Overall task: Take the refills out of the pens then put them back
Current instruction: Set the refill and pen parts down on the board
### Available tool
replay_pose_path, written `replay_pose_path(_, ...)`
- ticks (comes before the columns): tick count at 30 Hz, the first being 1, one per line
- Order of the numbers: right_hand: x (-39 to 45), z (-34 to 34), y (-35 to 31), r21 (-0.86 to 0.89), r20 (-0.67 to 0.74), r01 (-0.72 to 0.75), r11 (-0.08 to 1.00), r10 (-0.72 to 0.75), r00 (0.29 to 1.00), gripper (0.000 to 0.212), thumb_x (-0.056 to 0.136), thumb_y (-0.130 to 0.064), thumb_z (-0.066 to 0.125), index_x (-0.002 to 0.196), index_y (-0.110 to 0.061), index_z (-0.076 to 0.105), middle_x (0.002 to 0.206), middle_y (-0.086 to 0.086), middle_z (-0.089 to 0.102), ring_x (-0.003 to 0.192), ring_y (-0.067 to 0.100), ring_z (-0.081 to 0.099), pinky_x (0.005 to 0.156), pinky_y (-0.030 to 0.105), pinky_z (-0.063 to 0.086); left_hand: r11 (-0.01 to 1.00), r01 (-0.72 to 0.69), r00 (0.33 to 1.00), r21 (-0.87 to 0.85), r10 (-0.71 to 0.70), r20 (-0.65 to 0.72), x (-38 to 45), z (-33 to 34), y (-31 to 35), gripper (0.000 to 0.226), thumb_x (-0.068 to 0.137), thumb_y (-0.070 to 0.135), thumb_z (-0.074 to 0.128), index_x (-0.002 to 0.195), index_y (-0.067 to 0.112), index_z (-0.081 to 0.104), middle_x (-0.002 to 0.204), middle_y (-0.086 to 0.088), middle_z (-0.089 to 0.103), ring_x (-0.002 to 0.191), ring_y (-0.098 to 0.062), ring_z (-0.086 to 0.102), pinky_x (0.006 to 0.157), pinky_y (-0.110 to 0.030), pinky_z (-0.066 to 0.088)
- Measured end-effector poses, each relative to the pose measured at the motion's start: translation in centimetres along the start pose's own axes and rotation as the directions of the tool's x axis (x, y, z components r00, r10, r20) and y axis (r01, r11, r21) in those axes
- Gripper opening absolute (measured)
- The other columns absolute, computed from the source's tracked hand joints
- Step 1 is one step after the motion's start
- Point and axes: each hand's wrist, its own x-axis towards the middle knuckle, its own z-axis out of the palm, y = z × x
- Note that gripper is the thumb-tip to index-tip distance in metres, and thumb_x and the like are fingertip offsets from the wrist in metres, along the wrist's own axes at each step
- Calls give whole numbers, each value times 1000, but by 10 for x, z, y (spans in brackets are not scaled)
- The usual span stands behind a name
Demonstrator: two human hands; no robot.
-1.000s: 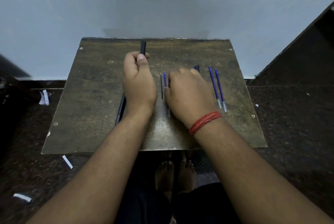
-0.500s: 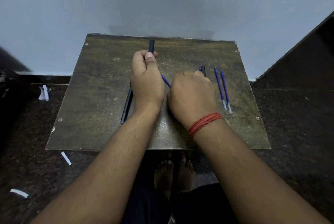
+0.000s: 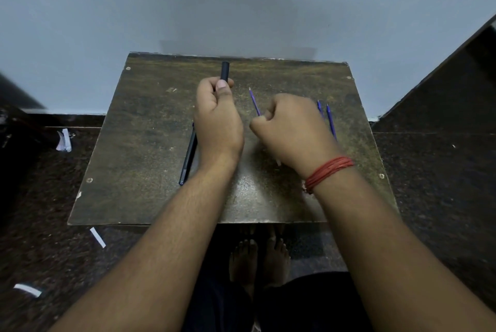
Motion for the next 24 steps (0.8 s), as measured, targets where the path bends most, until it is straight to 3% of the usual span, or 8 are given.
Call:
replay_pose_path(3, 1, -10, 8, 281, -22, -71, 957, 80, 997, 16, 80, -24, 64, 81, -9, 63, 72, 2, 66, 66, 18, 60, 58, 29, 44, 999, 33, 997, 16, -34, 73, -6, 3, 1, 20, 96, 41, 39, 88, 33, 56, 67, 10, 44, 58, -12, 37, 57, -40, 32)
replay_pose_path(5, 2, -8, 11, 468, -39, -68, 881, 97, 995, 14, 78, -17, 67, 80, -3, 62, 69, 4, 66, 58, 17, 54, 54, 31, 43, 998, 16, 991, 57, -23, 133, -13, 6, 3, 20, 96, 41, 39, 87, 33, 55, 69, 10, 46, 63, -13, 40, 62, -41, 36)
replay_pose_path(7, 4, -5, 14, 674, -27, -68, 736, 115, 993, 10, 79, -6, 67, 81, 2, 61, 65, 7, 60, 52, 17, 49, 49, 31, 38, 995, -24, 982, 98, 6, 187, -19, 9, 7, 19, 98, 40, 39, 88, 31, 53, 71, 10, 47, 65, -13, 42, 61, -40, 36)
replay_pose_path(11, 14, -7, 26, 906, -39, -67, 417, 239, 970, 11, 85, 1, 68, 87, -9, 66, 70, 1, 61, 53, 7, 52, 47, 22, 40, 988, -55, 973, 147, 19, 231, -22, 7, 8, 23, 103, 38, 37, 101, 25, 56, 76, 11, 48, 66, -10, 43, 59, -32, 35)
replay_pose_path(14, 22, -10, 45, 990, -63, 14, 137, 360, 931, 11, 92, 3, 62, 93, -8, 66, 72, 1, 62, 59, 9, 56, 52, 20, 44, 964, -121, 954, 236, 46, 297, -27, 8, 9, 22, 107, 30, 38, 105, 20, 58, 74, 11, 48, 65, -7, 43, 59, -27, 34)
replay_pose_path(17, 26, -12, 61, 997, -48, 71, -33, 465, 884, 11, 94, 2, 60, 91, -7, 65, 74, 4, 61, 61, 10, 59, 56, 22, 50, 911, -256, 912, 323, 116, 394, -33, 10, 9, 16, 106, 25, 42, 100, 20, 56, 69, 12, 45, 61, 0, 41, 55, -18, 32)
replay_pose_path(20, 27, -14, 68, 989, -25, 93, -113, 495, 869, 11, 95, 3, 59, 89, -5, 65, 74, 5, 62, 61, 11, 61, 57, 23, 52, 877, -328, 881, 350, 151, 448, -33, 10, 7, 14, 106, 22, 44, 101, 20, 56, 70, 12, 46, 62, 0, 43, 53, -17, 32)
replay_pose_path(24, 28, -13, 68, 988, -19, 91, -125, 483, 875, 9, 95, 3, 60, 92, -4, 64, 74, 6, 62, 60, 11, 61, 57, 22, 51, 858, -356, 872, 370, 162, 462, -33, 10, 4, 12, 105, 22, 46, 102, 19, 57, 72, 13, 48, 64, 0, 45, 56, -21, 32)
